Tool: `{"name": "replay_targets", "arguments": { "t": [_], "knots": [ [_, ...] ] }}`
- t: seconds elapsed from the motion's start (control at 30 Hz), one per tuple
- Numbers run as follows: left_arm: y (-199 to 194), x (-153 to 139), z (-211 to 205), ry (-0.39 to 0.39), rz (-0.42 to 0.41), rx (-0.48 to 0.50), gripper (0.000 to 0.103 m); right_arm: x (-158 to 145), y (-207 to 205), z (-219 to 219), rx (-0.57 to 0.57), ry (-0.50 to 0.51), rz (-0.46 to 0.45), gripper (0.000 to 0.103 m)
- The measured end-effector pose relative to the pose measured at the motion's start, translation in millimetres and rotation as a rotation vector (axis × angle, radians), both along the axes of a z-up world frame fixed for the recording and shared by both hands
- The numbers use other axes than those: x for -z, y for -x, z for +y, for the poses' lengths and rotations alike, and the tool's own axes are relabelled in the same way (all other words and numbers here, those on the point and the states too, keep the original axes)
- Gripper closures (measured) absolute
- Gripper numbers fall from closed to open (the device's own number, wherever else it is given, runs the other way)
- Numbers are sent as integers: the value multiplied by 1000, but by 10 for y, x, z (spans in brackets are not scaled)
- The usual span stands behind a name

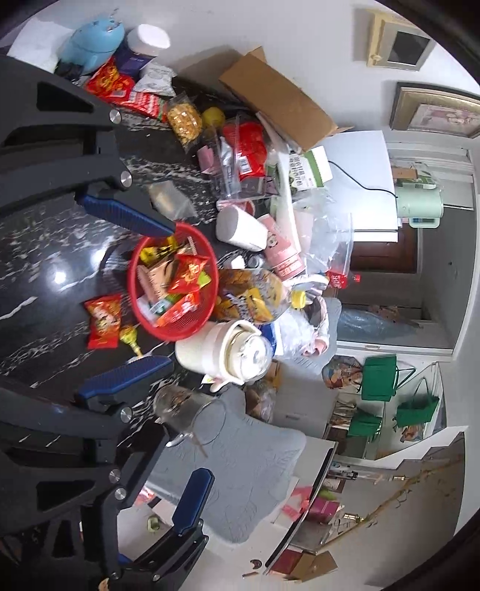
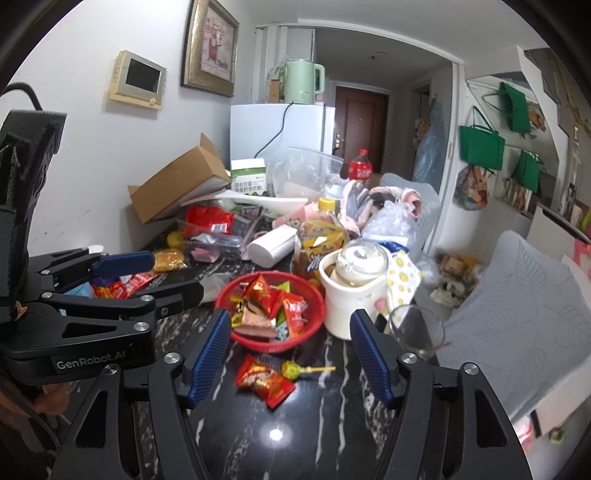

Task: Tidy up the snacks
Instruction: 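Move both open grippers back toward the remaining candies and lollipop on the table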

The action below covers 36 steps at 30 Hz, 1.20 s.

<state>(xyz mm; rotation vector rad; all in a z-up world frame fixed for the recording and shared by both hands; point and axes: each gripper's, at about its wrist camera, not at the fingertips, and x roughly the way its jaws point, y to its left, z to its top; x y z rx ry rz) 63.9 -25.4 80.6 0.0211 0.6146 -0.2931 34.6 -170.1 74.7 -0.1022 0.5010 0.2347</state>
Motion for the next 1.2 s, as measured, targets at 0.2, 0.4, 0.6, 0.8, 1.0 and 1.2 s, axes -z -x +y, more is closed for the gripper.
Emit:
{"name": "replay_targets", "arguments": {
  "t": [0.2, 0.4, 0.6, 0.8, 1.0, 1.2],
  "knots": [
    [172, 138, -19, 15, 36, 22, 38, 125, 157, -52, 10, -19, 24, 32],
    [246, 360, -72, 6, 85, 39, 38, 369, 219, -135, 36, -41, 93, 32],
    [267, 661, -150, -2, 156, 50, 38, 701, 217, -269, 76, -57, 184, 32],
    [211, 936, -207, 23, 235, 65, 38, 948, 190, -379, 108, -57, 245, 32],
    [103, 1099, -272, 23, 261, 65, 38, 1144, 114, -434, 114, -75, 298, 32],
    [-89, 1228, -317, 15, 285, 53, 38, 1335, -4, -476, 117, -88, 347, 32]
  ]
}}
